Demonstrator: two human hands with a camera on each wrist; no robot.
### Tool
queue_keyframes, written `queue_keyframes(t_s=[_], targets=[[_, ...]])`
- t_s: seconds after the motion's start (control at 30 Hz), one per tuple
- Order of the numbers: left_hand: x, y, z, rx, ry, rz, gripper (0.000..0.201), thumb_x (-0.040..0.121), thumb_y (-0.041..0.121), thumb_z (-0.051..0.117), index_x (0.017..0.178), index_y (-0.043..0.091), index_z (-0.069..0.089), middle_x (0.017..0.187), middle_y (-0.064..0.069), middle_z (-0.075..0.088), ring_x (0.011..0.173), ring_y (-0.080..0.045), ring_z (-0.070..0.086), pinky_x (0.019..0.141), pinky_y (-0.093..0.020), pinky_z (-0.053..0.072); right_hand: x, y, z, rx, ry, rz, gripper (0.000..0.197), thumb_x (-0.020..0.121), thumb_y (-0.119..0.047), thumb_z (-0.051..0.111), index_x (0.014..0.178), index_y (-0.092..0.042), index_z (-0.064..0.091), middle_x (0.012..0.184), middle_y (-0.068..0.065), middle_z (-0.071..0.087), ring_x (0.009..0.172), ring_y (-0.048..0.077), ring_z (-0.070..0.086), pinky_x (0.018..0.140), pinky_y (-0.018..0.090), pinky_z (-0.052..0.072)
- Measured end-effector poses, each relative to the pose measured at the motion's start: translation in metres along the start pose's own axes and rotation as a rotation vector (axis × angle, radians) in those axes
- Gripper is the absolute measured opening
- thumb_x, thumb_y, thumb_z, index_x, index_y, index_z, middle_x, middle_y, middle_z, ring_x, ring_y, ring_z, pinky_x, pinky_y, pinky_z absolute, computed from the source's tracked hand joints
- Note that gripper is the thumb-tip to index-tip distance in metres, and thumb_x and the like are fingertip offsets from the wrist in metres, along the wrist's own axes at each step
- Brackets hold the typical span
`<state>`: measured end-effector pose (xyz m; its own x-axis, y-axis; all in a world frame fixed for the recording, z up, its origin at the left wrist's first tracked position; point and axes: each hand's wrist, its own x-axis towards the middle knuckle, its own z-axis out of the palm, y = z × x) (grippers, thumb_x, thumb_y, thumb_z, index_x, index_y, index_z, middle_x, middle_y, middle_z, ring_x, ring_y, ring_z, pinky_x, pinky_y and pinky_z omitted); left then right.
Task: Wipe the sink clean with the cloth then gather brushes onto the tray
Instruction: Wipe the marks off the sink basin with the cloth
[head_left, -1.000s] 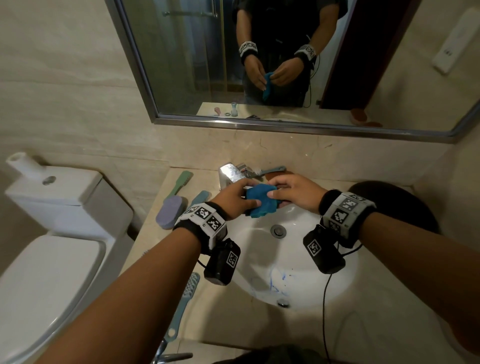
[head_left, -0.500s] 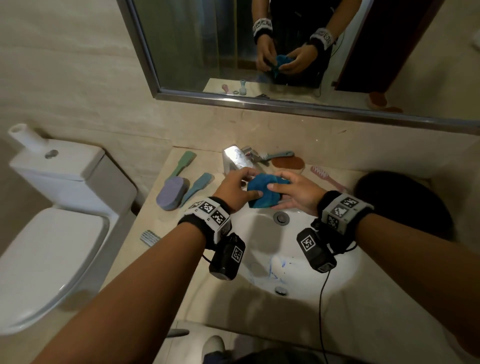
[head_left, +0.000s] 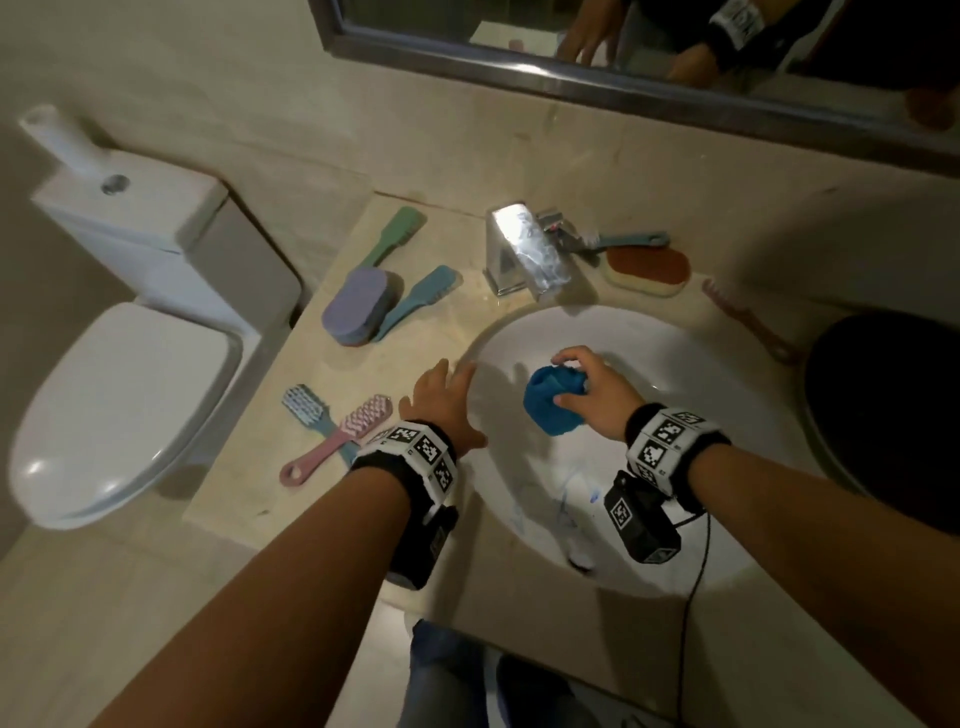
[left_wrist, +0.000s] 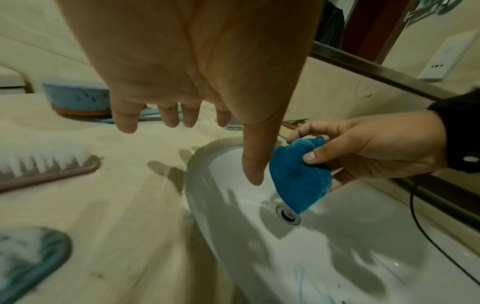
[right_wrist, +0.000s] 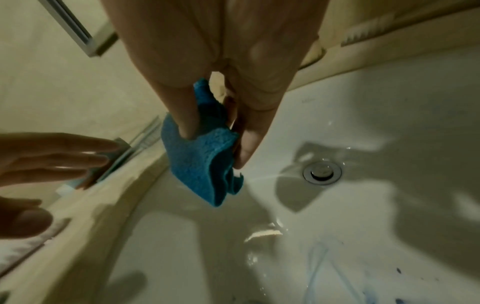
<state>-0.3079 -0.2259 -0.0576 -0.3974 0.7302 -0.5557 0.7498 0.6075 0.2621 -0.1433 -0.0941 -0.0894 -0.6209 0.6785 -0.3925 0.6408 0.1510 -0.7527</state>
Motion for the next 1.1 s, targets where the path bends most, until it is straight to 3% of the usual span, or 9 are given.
queue_keyframes(t_s=[0.1,0.23,0.33,0.57,0.7,0.83,0.87,0.97,1.1], targets=[[0.014,-0.012,0.009,0.026,-0.032,0.011,0.111,0.074,0.03,0.078,0.151,0.023,-0.002,0.159,-0.009,-0.006,0.147,-0.028,0.0,0.118,-0.049,0.016,0.013,0.013,0.017,-0.035,-0.009,0.041,0.024,0.087,-0.003,0.06,0.108,-0.01,0.05,0.102,0.01,0.054,0.085,0.022,0.05,0.062,0.025,0.042],[0.029,-0.025,0.02,0.055,-0.071,0.009,0.123,0.069,0.027,0.082,0.15,0.017,-0.01,0.158,-0.012,-0.015,0.147,-0.029,-0.007,0.119,-0.045,0.013,0.04,0.028,0.042,-0.034,0.02,0.071,0.02,0.085,-0.006,0.063,0.092,-0.016,0.047,0.094,0.004,0.052,0.086,0.021,0.05,0.07,0.025,0.044],[0.037,-0.031,0.023,0.1,-0.093,0.03,0.125,0.069,0.03,0.082,0.15,0.015,-0.012,0.157,-0.011,-0.019,0.147,-0.029,-0.01,0.12,-0.045,0.011,0.058,0.032,0.062,0.063,0.095,0.105,0.017,0.083,0.0,0.061,0.084,-0.008,0.047,0.087,0.001,0.048,0.084,0.016,0.043,0.057,0.007,0.039],[0.038,-0.038,0.016,0.218,-0.173,0.089,0.138,0.062,0.033,0.086,0.148,0.014,-0.02,0.155,-0.01,-0.026,0.146,-0.03,-0.014,0.119,-0.046,0.01,0.07,0.045,0.109,-0.19,0.025,0.135,0.016,0.08,-0.02,0.071,0.089,-0.01,0.061,0.089,0.001,0.053,0.086,0.016,0.047,0.075,0.02,0.033],[0.037,-0.036,0.014,0.241,-0.177,0.069,0.139,0.061,0.029,0.087,0.148,0.015,-0.02,0.155,-0.008,-0.027,0.146,-0.027,-0.013,0.118,-0.044,0.012,0.065,0.052,0.111,-0.154,-0.097,0.127,0.011,0.084,-0.022,0.068,0.083,-0.016,0.058,0.072,-0.009,0.047,0.083,0.017,0.048,0.06,0.019,0.033],[0.036,-0.035,0.012,0.21,-0.185,0.064,0.136,0.064,0.023,0.086,0.148,0.016,-0.02,0.155,-0.007,-0.027,0.146,-0.026,-0.014,0.118,-0.043,0.009,0.071,0.056,0.108,-0.191,-0.082,0.026,0.011,0.077,-0.018,0.074,0.08,-0.01,0.069,0.116,0.007,0.057,0.114,0.022,0.045,0.101,0.031,0.035],[0.037,-0.036,0.012,0.21,-0.19,0.063,0.136,0.064,0.023,0.086,0.148,0.016,-0.02,0.155,-0.007,-0.027,0.146,-0.026,-0.014,0.118,-0.043,0.009,0.074,0.056,0.108,-0.165,-0.103,0.019,0.009,0.078,-0.016,0.073,0.076,-0.013,0.065,0.117,0.005,0.057,0.114,0.022,0.045,0.101,0.027,0.035],[0.038,-0.035,0.013,0.214,-0.196,0.065,0.137,0.063,0.025,0.086,0.148,0.016,-0.021,0.155,-0.007,-0.028,0.146,-0.026,-0.015,0.119,-0.043,0.009,0.078,0.055,0.111,-0.041,-0.123,0.074,0.019,0.08,-0.008,0.07,0.078,-0.017,0.053,0.09,0.001,0.055,0.089,0.017,0.05,0.069,0.007,0.038],[0.038,-0.036,0.014,0.2,-0.173,0.066,0.13,0.068,0.023,0.083,0.148,0.016,-0.02,0.155,-0.006,-0.026,0.146,-0.026,-0.014,0.12,-0.043,0.01,0.073,0.057,0.11,0.162,-0.041,0.118,0.034,0.077,-0.006,0.073,0.103,-0.022,0.058,0.096,0.004,0.062,0.088,0.015,0.058,0.076,0.028,0.049]])
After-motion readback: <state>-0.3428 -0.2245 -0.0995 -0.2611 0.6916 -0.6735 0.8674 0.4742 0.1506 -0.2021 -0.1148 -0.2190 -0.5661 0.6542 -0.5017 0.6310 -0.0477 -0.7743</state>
